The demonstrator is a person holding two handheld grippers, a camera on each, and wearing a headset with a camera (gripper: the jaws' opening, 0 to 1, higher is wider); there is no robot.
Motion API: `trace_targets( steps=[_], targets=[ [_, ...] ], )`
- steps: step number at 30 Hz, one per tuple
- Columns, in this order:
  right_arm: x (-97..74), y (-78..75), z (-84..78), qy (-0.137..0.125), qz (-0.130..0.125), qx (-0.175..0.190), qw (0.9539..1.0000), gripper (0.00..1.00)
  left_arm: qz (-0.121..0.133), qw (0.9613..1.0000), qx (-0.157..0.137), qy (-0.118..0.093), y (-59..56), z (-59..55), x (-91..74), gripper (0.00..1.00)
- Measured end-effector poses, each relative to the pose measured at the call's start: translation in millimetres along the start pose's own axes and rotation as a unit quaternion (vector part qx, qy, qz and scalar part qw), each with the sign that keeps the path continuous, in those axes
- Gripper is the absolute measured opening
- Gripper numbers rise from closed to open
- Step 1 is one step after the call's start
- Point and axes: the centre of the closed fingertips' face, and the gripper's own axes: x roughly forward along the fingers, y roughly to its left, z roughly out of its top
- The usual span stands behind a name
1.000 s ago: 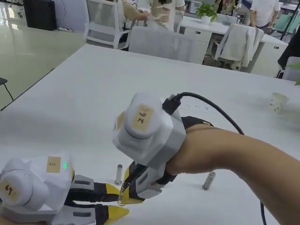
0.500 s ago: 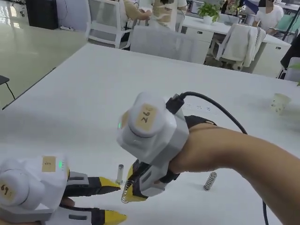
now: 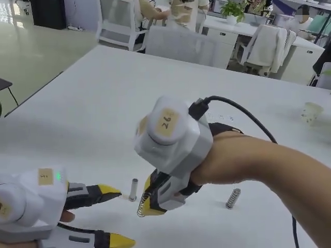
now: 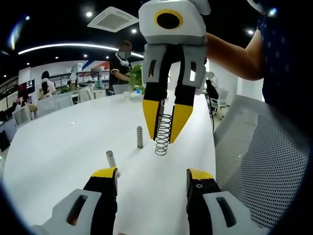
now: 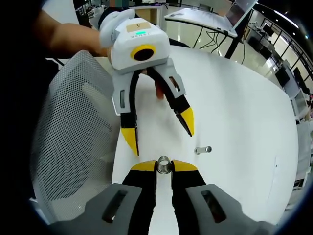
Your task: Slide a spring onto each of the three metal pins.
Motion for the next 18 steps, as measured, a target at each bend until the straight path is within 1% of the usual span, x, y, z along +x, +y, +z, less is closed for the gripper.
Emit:
trace_targets(
  steps=[11, 18],
  targets=[
    [-4.9, -7.1, 1.4, -0.003, -0.007, 0.002, 1.0000, 0.08, 0.022, 0.9997, -0.009, -0.001, 7.8, -3.5, -5.5, 0.66],
    [-8.9, -13.2, 2.7, -0.005, -0.012, 0.005, 0.9999, 0.08, 0.030, 0.9995, -0.011, -0.001, 9.3, -4.1, -8.9, 0.71]
  ],
)
